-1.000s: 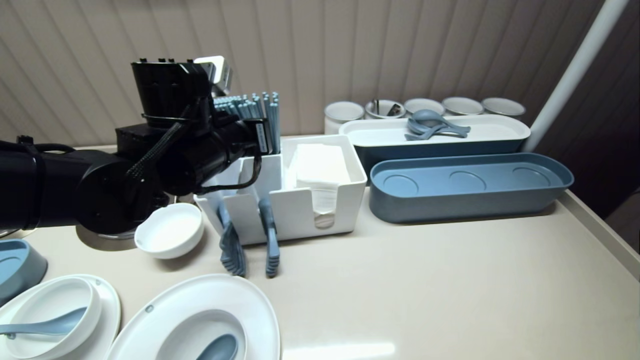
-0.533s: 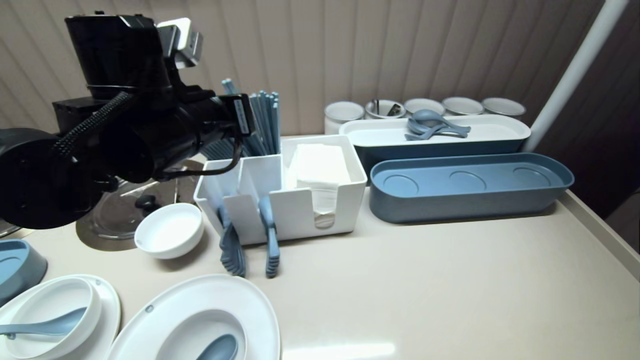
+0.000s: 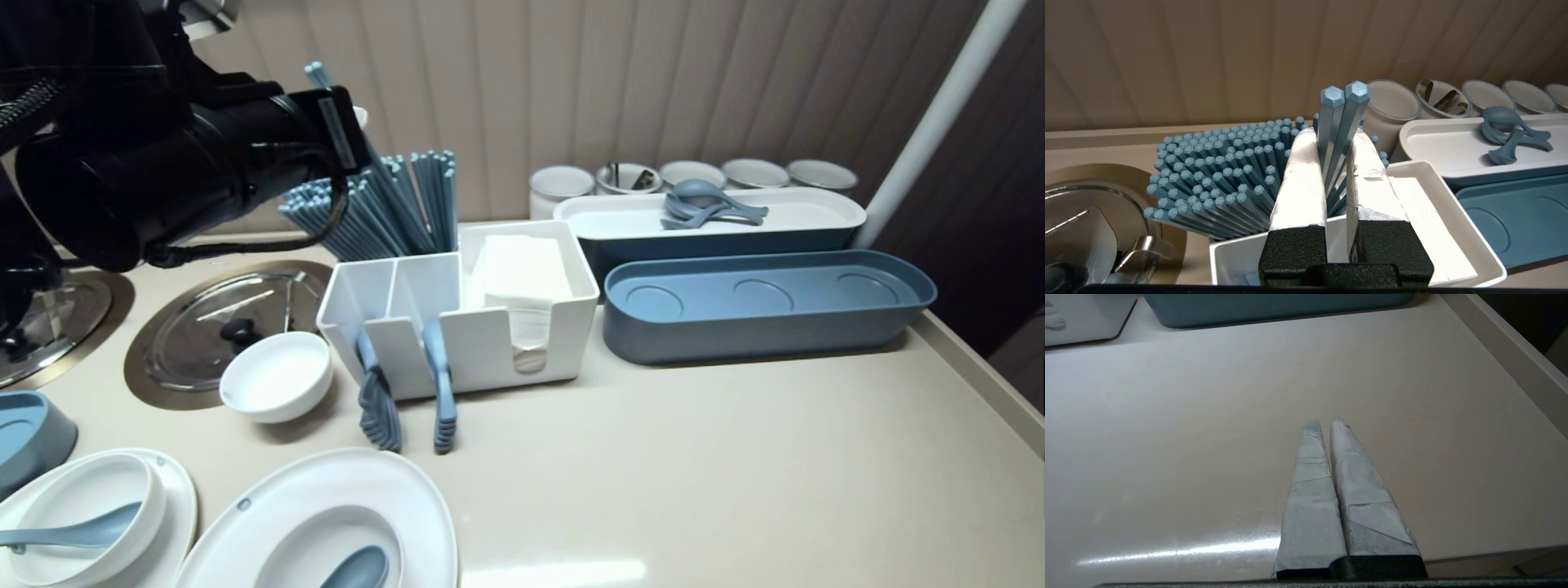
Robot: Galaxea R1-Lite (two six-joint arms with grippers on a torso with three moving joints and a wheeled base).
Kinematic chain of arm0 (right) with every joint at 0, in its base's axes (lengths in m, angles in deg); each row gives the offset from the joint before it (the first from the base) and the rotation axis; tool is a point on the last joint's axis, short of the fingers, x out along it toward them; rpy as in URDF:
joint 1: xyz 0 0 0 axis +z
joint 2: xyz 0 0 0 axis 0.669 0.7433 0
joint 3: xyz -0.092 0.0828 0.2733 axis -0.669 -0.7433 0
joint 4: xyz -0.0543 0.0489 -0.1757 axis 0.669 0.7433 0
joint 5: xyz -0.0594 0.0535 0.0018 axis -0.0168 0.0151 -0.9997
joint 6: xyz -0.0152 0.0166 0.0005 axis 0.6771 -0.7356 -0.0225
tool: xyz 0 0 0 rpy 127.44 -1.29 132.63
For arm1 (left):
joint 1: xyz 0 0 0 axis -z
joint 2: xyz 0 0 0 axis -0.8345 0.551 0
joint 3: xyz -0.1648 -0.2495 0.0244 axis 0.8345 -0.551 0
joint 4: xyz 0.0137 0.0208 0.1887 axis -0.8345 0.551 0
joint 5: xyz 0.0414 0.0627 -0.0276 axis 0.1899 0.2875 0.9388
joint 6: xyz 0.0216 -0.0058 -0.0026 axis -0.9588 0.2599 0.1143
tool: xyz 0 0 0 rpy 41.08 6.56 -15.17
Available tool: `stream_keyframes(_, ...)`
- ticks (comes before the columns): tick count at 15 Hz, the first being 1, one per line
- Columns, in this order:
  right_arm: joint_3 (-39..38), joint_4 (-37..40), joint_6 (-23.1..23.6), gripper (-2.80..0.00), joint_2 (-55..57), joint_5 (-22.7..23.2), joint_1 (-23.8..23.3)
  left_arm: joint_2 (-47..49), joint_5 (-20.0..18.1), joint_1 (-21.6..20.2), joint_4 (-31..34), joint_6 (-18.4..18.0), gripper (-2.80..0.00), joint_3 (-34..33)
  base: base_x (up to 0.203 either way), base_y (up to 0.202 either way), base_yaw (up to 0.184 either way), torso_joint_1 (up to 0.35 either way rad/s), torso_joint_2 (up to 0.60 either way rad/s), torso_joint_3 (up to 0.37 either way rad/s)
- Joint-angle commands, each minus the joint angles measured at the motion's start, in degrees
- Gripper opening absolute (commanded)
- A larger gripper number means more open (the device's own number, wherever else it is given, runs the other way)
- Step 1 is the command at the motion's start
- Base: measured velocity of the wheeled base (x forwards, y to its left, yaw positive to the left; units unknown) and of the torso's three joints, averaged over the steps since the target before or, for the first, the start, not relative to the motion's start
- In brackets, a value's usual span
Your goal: Pick the chopsticks and place it on the plate
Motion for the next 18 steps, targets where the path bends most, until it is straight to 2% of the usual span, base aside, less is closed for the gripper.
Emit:
stream_keyframes(1,0.0,-0.01,0.0,-2.8,-0.02,0.0,0.02,-1.4,0.11,-0.03,-0.02,0.09,-2.8,-0.01,0.0,0.0,0.0,0.0,0.0,0.0)
stream_keyframes(7,0.0,-0.01,0.0,-2.8,-0.02,0.0,0.02,-4.14,-0.06,-0.55,0.69,0.09,-2.8,0.85,0.0,0.0,0.0,0.0,0.0,0.0)
stream_keyframes(11,0.0,-0.01,0.0,-2.8,-0.02,0.0,0.02,-5.76,-0.16,-0.6,5.06,0.09,-2.8,1.79,0.0,0.0,0.0,0.0,0.0,0.0)
stream_keyframes(15,0.0,-0.01,0.0,-2.8,0.04,0.0,0.02,-7.17,-0.46,-1.34,6.67,0.09,-2.8,2.45,0.0,0.0,0.0,0.0,0.0,0.0)
stream_keyframes(18,0.0,-0.01,0.0,-2.8,0.06,0.0,0.02,-9.77,-1.64,-1.36,11.26,0.24,-2.8,3.91,0.0,0.0,0.0,0.0,0.0,0.0)
